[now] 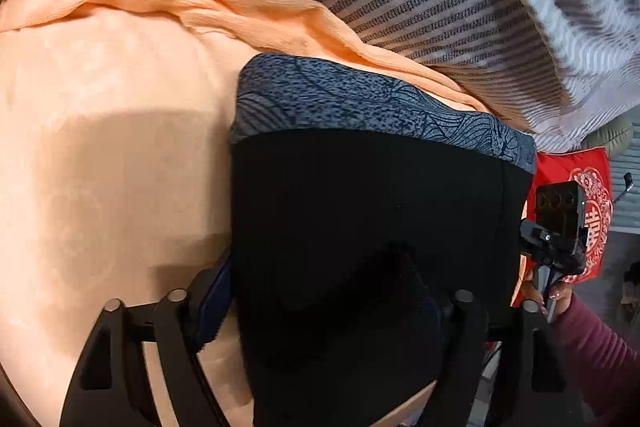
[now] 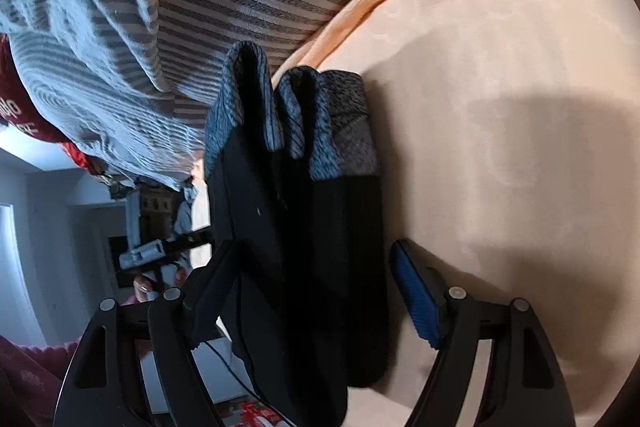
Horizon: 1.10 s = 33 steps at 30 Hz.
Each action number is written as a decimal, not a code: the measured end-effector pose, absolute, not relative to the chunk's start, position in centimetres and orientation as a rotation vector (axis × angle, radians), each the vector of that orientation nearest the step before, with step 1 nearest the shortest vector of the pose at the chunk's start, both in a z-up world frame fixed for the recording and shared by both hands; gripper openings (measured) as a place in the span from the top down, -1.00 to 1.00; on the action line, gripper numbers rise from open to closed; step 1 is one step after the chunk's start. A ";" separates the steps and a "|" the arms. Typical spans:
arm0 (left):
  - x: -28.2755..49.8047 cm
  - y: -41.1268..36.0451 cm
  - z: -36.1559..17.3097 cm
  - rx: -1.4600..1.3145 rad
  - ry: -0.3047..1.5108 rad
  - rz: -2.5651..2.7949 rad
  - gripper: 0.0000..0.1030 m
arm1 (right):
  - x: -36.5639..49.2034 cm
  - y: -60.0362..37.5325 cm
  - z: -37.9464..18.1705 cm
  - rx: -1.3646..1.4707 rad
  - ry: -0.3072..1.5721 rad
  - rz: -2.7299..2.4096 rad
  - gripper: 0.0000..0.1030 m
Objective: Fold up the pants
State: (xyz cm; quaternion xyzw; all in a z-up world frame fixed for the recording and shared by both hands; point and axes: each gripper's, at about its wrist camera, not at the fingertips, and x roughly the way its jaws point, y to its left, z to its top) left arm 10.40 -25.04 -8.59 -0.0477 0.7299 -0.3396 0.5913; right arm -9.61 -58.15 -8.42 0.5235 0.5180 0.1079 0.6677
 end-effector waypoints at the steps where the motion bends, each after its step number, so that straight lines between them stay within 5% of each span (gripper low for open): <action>1: 10.2 -25.0 -8.6 -0.115 1.693 -0.782 -0.56 | -9.4 -58.1 -8.6 1.199 1.167 0.249 -0.56; 5: 9.3 -24.6 -7.6 -0.110 1.653 -0.741 -0.52 | -8.8 -57.5 -8.6 1.214 1.194 0.217 -0.52; 9: 8.3 -24.5 -5.2 -0.084 1.600 -0.738 -0.15 | -8.8 -57.5 -8.0 1.257 1.204 0.177 -0.13; 13: 7.4 -24.6 -3.0 -0.061 1.569 -0.730 -0.04 | -9.3 -57.0 -6.6 1.281 1.195 0.157 0.06; 33: -5.4 -24.0 2.7 -0.041 1.558 -0.670 -0.03 | -19.3 -56.2 -1.1 1.235 1.247 0.227 0.10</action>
